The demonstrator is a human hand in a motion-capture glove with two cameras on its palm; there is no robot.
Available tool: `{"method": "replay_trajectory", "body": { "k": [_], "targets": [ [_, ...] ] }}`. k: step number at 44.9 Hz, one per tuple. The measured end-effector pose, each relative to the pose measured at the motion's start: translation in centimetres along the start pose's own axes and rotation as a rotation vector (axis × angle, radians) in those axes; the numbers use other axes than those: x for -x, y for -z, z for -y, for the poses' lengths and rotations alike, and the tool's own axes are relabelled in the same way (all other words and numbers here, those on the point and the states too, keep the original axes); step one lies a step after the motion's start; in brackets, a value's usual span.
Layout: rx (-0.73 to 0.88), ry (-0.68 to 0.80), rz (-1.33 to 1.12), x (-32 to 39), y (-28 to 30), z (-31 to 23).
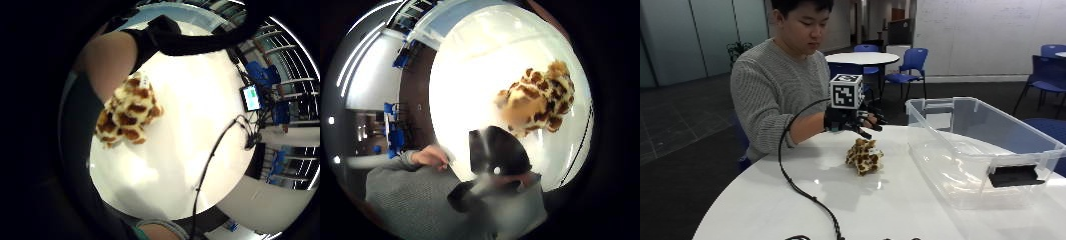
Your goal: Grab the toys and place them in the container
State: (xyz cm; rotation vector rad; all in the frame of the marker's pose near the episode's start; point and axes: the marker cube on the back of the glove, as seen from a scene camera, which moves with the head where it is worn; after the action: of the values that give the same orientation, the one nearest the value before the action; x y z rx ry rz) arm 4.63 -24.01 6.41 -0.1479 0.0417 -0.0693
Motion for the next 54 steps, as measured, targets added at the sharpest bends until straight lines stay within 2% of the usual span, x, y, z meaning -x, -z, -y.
{"method": "replay_trajectory", "body": {
  "k": [11, 16, 23, 37, 42, 50, 54],
  "targets": [
    [0.154, -0.052, -0.039, -1.2, -4.8, 1.4],
    [0.218, -0.058, -0.129, -0.9, -7.6, 1.2],
    [0.198, -0.058, -0.146, 0.1, -9.5, 0.6],
    [0.108, -0.009, -0.11, 0.6, -9.4, 0.7],
    [0.065, -0.021, -0.069, 0.7, -5.2, 1.2],
    [-0.159, -0.048, -0.071, -0.8, 9.3, 3.0],
    [-0.248, -0.019, -0.078, 0.4, 14.4, 3.2]
  ]
}}
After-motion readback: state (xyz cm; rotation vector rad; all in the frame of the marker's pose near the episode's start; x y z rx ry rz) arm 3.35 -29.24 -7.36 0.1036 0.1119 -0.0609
